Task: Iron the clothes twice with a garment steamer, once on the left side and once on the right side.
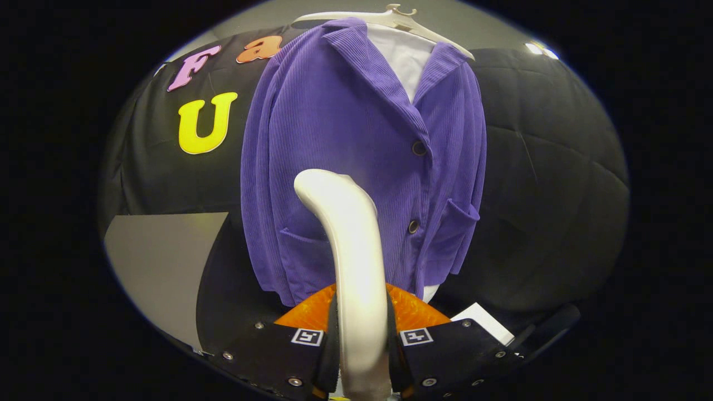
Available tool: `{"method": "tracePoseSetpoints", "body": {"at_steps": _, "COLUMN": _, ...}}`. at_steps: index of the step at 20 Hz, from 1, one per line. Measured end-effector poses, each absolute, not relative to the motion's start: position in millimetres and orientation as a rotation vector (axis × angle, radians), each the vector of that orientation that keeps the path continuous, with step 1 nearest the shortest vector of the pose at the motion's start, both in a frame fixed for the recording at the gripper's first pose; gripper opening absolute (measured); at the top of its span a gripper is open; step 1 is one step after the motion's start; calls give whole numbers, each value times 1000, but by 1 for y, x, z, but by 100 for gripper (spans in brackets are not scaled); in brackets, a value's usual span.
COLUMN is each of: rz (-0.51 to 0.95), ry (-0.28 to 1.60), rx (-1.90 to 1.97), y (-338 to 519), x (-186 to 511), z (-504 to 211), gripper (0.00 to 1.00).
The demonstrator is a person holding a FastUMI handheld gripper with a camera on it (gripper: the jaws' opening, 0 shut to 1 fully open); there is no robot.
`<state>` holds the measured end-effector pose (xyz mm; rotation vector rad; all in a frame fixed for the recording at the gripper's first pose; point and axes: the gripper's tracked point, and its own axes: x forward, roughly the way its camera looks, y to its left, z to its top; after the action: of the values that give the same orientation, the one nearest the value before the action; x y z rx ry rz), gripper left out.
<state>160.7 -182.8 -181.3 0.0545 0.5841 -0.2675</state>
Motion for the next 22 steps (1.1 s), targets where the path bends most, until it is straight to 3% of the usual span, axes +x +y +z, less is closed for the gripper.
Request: {"method": "tracePoseSetpoints", "body": {"at_steps": 22, "rz": -278, "ry": 853, "rx": 68, "y": -164, "x": 99, "z": -304, "gripper": 35}}
